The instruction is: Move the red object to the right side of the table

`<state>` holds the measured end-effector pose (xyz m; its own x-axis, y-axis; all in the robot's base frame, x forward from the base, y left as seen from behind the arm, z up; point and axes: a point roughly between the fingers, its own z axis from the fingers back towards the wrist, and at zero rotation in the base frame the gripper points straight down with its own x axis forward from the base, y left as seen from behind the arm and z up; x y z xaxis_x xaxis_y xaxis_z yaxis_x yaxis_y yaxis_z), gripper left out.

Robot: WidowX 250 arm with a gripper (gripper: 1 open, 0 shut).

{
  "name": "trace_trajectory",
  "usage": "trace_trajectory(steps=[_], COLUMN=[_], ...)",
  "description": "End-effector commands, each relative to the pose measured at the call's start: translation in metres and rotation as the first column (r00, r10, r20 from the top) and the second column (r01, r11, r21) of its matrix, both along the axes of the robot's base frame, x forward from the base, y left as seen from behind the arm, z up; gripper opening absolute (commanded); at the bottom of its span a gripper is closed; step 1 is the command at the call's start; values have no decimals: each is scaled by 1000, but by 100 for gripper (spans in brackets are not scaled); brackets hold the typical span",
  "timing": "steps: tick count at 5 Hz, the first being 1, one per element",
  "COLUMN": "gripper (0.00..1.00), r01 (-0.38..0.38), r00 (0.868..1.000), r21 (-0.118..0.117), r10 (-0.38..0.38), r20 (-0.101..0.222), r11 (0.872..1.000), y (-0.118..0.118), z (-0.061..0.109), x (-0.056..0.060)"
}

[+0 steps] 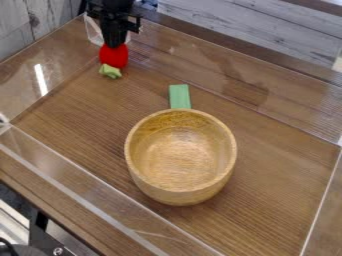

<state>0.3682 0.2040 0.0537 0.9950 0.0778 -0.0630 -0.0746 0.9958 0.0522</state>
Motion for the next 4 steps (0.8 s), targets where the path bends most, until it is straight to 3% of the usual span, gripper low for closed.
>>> trace_trajectory(steps=[1, 2, 4], gripper=[100, 0, 0], r01=[9, 13, -2], r00=[1000, 999, 999], r21=[28, 25, 14], r10=[-9, -13, 1], r20=[28, 35, 53], r11=[1000, 1000, 1000], y=[3, 3, 10], z=[12, 19, 36], x=[3, 2, -3])
